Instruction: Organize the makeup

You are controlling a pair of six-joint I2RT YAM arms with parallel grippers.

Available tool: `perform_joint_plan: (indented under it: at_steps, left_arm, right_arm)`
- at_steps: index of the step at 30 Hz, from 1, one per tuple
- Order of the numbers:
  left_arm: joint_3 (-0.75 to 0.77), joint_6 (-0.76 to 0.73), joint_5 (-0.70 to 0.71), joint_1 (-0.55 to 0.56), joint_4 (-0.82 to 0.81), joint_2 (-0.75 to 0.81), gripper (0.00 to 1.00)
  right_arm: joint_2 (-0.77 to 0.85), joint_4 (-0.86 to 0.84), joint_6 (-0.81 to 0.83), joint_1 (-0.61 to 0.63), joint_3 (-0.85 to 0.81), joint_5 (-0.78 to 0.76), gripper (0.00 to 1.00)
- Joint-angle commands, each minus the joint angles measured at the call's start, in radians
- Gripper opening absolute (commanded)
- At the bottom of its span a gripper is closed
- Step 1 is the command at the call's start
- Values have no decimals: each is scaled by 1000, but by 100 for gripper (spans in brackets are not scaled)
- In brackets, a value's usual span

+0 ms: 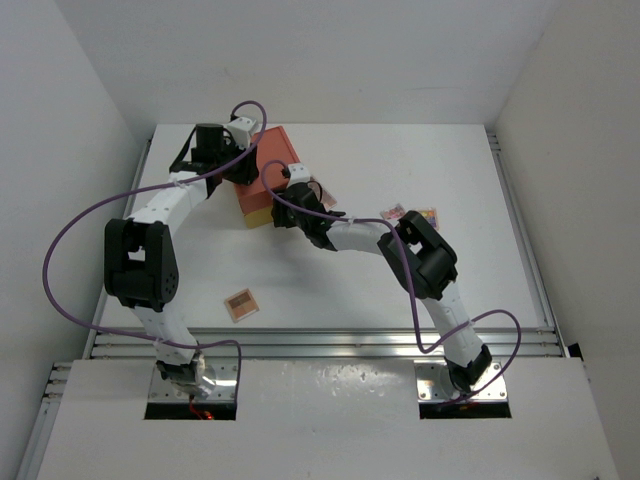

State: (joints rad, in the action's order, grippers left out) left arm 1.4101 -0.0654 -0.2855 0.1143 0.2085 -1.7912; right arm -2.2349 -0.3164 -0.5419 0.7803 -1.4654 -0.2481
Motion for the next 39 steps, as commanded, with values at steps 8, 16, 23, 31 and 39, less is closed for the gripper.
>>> perform_joint_plan:
  at_steps: [8,16,23,31,39]
  left_arm:
    - [-28,44,-41,10,121,-46,40]
    - [-37,44,-41,10,121,-37,40]
    - [-37,44,-41,10,121,-37,40]
    - [-37,44,-41,10,121,-37,40]
    - [-37,44,-41,10,121,-37,40]
  right_arm:
    - [-71,-18,10,10,-116,-23,46]
    - [-80,-33,46,7,-134,-62,37]
    - [-86,-59,103,7,-144,-60,35]
    - [-86,-69,121,5,-130,-69,0]
    - [-43,-111,194,5,-67,-43,0]
